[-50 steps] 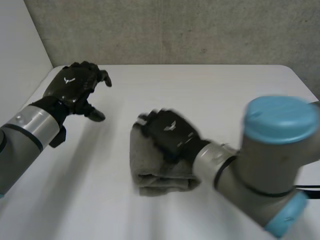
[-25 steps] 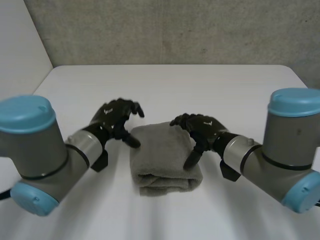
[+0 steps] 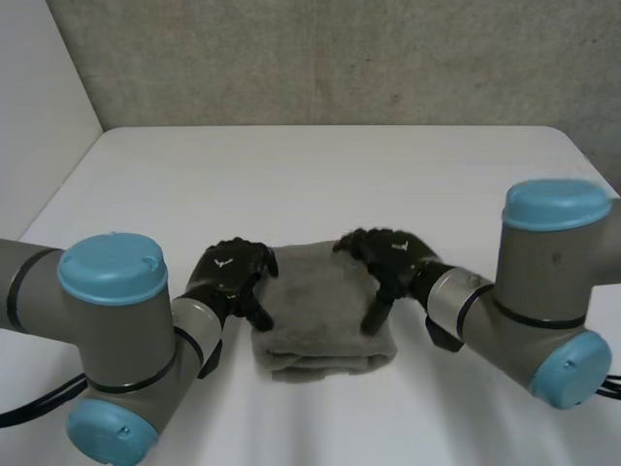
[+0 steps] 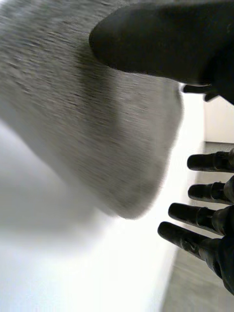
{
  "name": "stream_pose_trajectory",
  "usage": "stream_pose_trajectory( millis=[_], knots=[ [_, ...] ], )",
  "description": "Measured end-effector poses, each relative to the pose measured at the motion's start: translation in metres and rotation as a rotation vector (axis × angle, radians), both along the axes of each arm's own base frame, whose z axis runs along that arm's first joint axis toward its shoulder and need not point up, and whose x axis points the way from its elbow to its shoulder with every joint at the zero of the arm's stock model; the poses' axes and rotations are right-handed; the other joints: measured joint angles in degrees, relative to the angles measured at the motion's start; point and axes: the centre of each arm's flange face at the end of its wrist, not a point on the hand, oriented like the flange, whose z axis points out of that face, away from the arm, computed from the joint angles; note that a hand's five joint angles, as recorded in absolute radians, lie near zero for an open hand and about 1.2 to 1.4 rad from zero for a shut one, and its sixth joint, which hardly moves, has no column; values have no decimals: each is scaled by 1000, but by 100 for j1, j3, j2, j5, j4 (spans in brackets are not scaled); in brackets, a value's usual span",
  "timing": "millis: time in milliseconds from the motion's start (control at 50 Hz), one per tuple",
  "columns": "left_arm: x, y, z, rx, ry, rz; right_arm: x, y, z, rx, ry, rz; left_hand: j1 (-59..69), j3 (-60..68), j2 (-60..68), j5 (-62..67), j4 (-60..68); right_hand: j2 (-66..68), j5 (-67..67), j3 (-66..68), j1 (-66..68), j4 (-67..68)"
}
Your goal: Fold the towel.
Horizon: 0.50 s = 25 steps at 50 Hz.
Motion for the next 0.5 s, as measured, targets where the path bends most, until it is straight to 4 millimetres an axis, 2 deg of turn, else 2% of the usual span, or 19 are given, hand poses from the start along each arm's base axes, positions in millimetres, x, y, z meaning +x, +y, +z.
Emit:
stream_pose_trajectory(
  millis=[20,100,140,260,340,420,500],
  knots=[
    [0,0,2,-6,1,1,-1,0,4,-9,-4,-3,0,0,0,0,0,0,0,0,0,0],
    [3,-5,36,-101,42,20,-7,-1,42,-106,-47,-41,-58,0,-56,-67,0,0,0,0,0,0],
    [4,-6,50,-134,61,26,-10,-1,55,-138,-61,-56,-197,0,-200,-176,0,0,0,0,0,0],
    [16,-11,124,-311,177,62,-30,-8,105,-281,-104,-187,-1008,0,-1087,-1092,0,0,0,0,0,0],
    [24,-9,156,-362,212,76,-44,-12,126,-345,-113,-290,-1335,0,-1384,-1371,0,0,-2,0,0,0],
    [28,-6,168,-355,210,85,-52,-14,135,-372,-111,-357,-1504,0,-1529,-1497,0,0,0,0,0,0],
    [32,-7,168,-332,196,96,-58,-14,138,-370,-100,-393,-1528,0,-1556,-1505,0,0,0,0,0,0]
  ],
)
